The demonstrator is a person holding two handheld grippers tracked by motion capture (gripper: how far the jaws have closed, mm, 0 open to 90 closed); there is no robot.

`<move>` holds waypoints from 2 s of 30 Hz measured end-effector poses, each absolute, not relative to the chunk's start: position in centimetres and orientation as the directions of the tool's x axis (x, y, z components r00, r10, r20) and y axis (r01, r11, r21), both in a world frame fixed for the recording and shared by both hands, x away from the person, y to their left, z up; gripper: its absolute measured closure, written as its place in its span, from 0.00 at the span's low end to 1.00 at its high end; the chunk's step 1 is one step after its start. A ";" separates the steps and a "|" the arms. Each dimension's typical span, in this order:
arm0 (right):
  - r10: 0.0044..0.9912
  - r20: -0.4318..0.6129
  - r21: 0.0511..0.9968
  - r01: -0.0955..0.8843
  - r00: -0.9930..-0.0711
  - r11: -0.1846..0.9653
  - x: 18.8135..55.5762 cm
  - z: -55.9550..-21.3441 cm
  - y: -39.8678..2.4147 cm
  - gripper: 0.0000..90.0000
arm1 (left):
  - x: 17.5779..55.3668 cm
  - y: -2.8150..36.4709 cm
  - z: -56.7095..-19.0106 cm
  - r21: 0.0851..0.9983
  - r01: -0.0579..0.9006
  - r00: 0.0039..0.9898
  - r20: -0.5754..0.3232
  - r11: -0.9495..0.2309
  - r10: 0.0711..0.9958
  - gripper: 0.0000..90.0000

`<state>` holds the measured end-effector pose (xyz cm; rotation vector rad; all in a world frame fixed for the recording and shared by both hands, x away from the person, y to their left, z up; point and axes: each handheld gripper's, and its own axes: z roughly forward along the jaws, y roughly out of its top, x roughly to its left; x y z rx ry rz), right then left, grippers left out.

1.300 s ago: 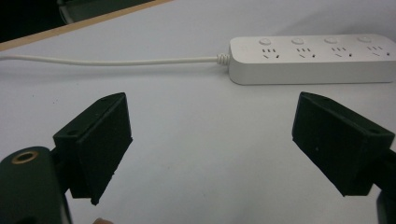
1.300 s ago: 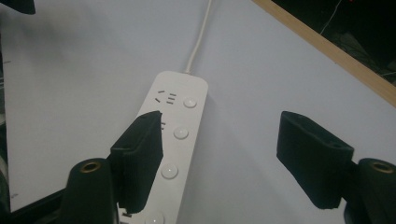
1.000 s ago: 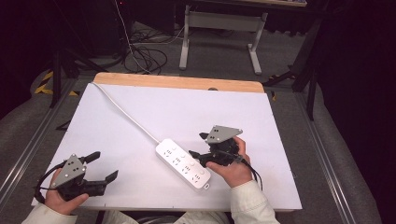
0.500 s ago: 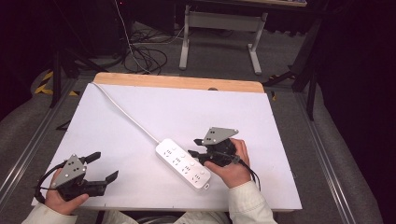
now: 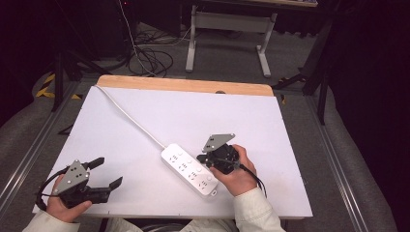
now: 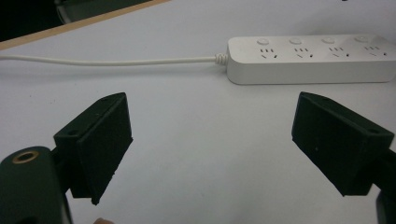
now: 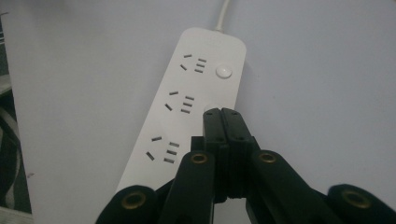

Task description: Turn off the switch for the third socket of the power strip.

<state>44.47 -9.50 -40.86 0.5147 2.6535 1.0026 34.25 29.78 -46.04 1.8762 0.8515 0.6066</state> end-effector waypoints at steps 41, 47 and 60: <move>0.422 -0.068 0.534 0.324 -0.904 0.781 45.2 -43.9 -7.4 1.00 | 34.3 29.7 -46.1 0.903 0.298 0.636 0.053 -0.308 0.770 0.14; 0.436 -0.066 0.532 0.338 -0.898 0.777 45.2 -44.0 -7.3 1.00 | 34.3 29.7 -46.1 0.902 0.299 0.638 0.054 -0.311 0.768 0.14; 0.464 -0.064 0.536 0.361 -0.884 0.763 45.0 -44.1 -7.3 1.00 | 34.3 29.7 -46.1 0.902 0.299 0.637 0.054 -0.312 0.769 0.14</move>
